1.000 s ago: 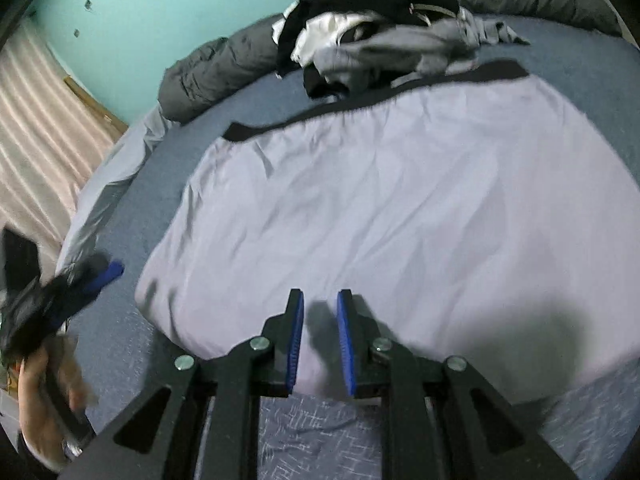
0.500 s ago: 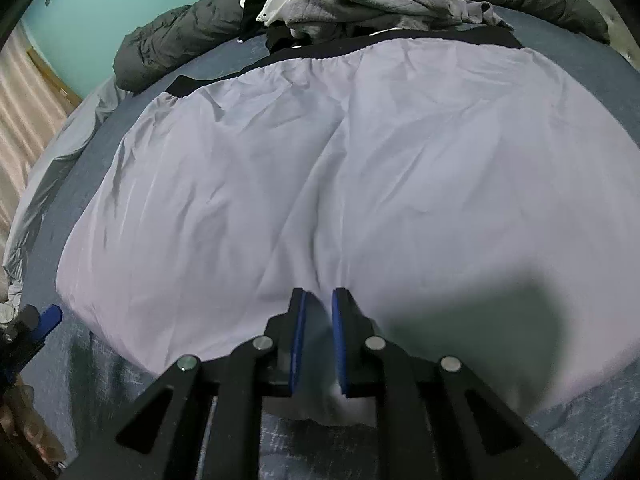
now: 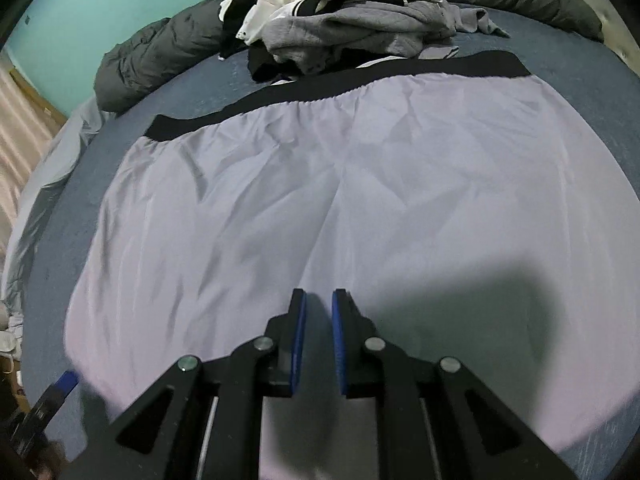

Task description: Fold clothes

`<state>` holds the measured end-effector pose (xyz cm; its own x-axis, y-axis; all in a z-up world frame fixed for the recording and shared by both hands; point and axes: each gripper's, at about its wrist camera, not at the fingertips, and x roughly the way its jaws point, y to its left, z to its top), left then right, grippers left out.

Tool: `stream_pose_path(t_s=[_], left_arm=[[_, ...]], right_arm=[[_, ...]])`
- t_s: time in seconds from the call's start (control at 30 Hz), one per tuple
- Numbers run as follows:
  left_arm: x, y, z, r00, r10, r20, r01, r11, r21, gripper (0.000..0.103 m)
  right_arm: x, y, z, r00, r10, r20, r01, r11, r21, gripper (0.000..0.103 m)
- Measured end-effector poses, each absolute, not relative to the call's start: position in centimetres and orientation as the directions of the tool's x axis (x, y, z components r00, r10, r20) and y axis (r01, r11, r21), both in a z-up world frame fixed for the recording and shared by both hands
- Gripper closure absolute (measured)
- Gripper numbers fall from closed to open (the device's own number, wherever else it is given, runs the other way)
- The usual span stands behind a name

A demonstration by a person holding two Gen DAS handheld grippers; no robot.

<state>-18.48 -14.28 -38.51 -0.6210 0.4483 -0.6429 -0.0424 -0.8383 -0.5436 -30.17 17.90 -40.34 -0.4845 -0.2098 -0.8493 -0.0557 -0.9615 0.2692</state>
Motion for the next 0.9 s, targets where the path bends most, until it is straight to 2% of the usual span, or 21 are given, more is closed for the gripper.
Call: stream_pose_path(t_s=[0.3, 0.47, 0.53, 0.7, 0.9], left_arm=[[-17.8, -14.5, -38.0, -0.631, 0.426, -0.648, -0.036, -0.851, -0.524, 0.034], [-17.3, -14.6, -37.4, -0.636, 0.431, -0.640, -0.050, -0.851, -0.523, 0.034], [-17.3, -14.9, -37.5, -0.634, 0.428, -0.644, -0.045, -0.852, -0.522, 0.034], [-17.6, -15.9, -38.3, -0.623, 0.453, -0.638, -0.004, -0.817, -0.576, 0.034], [-17.8, -16.2, -39.9, -0.599, 0.521, -0.608, 0.043, -0.737, -0.674, 0.034]], right_arm=[[-21.1, 18.5, -41.2, -0.497, -0.254, -0.830, -0.040, -0.949, 0.314, 0.092], [-19.7, 17.5, -41.9, -0.468, -0.214, -0.857, -0.022, -0.967, 0.253, 0.092], [-19.4, 17.8, -41.1, -0.506, -0.218, -0.835, -0.036, -0.961, 0.273, 0.092], [-20.0, 17.4, -40.0, -0.551, -0.211, -0.807, -0.026, -0.963, 0.269, 0.092], [-20.2, 18.5, -42.2, -0.514, -0.259, -0.818, -0.067, -0.938, 0.339, 0.092]])
